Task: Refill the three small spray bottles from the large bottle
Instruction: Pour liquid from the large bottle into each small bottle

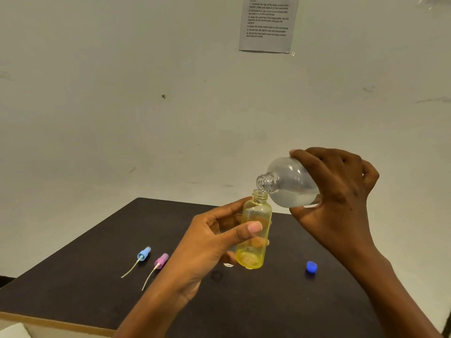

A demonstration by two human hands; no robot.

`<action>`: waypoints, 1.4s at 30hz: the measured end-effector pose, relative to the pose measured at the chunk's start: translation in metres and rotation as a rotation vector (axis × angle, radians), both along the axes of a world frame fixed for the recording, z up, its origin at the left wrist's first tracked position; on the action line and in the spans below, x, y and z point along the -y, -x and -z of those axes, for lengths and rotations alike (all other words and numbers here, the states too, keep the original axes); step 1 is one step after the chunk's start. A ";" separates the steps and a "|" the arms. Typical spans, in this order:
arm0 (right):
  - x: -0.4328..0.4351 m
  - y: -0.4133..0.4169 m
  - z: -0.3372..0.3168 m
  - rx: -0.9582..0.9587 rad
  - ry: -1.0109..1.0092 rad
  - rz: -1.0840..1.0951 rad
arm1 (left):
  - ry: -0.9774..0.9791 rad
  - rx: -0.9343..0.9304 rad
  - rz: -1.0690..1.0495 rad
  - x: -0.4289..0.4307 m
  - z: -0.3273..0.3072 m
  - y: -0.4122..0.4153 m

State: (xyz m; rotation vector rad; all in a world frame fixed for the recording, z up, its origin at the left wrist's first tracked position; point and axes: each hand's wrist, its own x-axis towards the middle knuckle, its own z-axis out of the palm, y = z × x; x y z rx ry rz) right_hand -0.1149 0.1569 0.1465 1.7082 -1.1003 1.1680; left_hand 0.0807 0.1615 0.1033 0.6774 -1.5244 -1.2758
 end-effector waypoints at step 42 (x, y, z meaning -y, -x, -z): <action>-0.003 0.000 -0.005 -0.024 0.032 0.020 | 0.023 -0.011 0.013 0.000 -0.003 0.000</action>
